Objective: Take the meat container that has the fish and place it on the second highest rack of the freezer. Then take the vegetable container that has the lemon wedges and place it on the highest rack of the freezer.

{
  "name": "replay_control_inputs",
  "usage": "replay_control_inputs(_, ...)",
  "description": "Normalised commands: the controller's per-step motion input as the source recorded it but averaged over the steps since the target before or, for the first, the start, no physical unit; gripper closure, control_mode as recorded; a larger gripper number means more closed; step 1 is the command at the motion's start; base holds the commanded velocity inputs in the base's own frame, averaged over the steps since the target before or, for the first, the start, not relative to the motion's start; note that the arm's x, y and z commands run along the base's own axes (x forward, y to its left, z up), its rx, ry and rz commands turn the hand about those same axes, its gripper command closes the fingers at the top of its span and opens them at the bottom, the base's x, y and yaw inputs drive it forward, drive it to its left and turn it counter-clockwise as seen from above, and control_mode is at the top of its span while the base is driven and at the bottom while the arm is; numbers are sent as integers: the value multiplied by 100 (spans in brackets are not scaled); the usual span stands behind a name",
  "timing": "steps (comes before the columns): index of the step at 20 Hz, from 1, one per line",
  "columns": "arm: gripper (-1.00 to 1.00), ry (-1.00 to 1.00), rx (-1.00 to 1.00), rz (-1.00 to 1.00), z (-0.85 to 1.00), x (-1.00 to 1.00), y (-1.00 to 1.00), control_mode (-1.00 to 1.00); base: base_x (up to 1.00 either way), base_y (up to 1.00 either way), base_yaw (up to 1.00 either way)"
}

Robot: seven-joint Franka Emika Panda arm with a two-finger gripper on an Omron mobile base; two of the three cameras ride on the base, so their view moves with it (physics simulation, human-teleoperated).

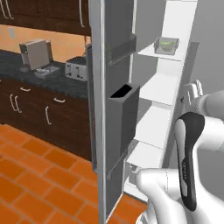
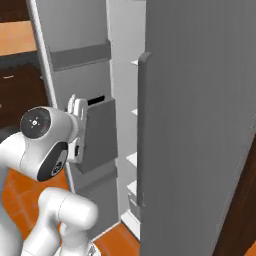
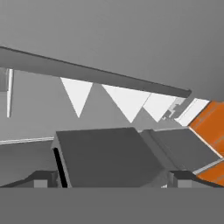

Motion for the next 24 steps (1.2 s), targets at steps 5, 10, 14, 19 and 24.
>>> replay_control_inputs(5, -100, 0, 0, 0, 0, 0, 0, 100, -43, 16, 77)
replay_control_inputs(10, -100, 0, 0, 0, 0, 0, 0, 100, -14, 36, 75)
replay_control_inputs(14, -100, 0, 0, 0, 0, 0, 0, 100, 2, 55, 59)
replay_control_inputs(19, -100, 0, 0, 0, 0, 0, 0, 100, 85, 59, 21)
replay_control_inputs(24, -100, 0, 0, 0, 0, 0, 0, 100, 100, 43, 2)
